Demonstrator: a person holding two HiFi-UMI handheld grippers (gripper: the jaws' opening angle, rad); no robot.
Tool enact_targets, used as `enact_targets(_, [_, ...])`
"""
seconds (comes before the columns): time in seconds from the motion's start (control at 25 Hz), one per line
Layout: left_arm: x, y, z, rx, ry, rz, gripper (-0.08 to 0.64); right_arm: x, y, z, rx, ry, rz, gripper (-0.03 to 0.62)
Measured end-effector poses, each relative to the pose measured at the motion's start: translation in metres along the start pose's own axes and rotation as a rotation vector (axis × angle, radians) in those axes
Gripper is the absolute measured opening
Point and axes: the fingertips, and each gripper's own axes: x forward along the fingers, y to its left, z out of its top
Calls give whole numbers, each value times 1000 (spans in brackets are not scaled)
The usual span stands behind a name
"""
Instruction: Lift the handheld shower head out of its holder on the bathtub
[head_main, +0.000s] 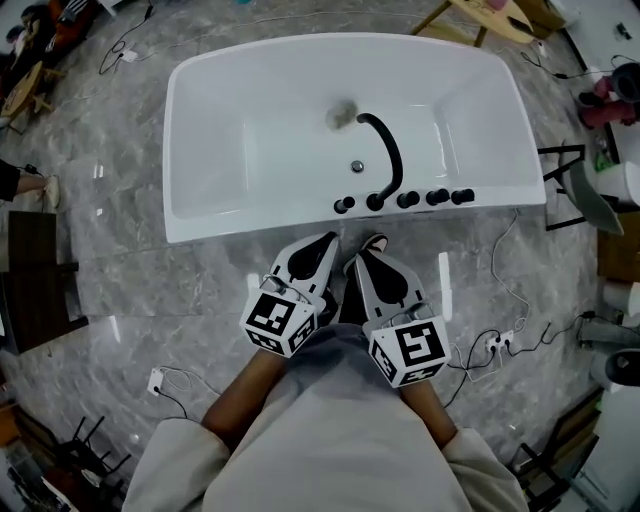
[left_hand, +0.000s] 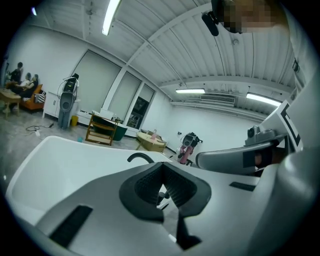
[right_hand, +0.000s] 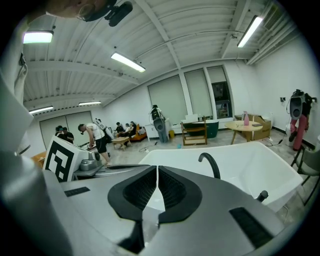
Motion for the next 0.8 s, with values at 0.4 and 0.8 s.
enact_targets(0.4, [40, 32, -46, 30, 54, 131, -3, 12, -20, -9, 27, 56, 32, 20])
enact_targets(0.8, [67, 58, -93, 21, 135, 202, -2, 19, -39, -23, 38, 99, 35, 20])
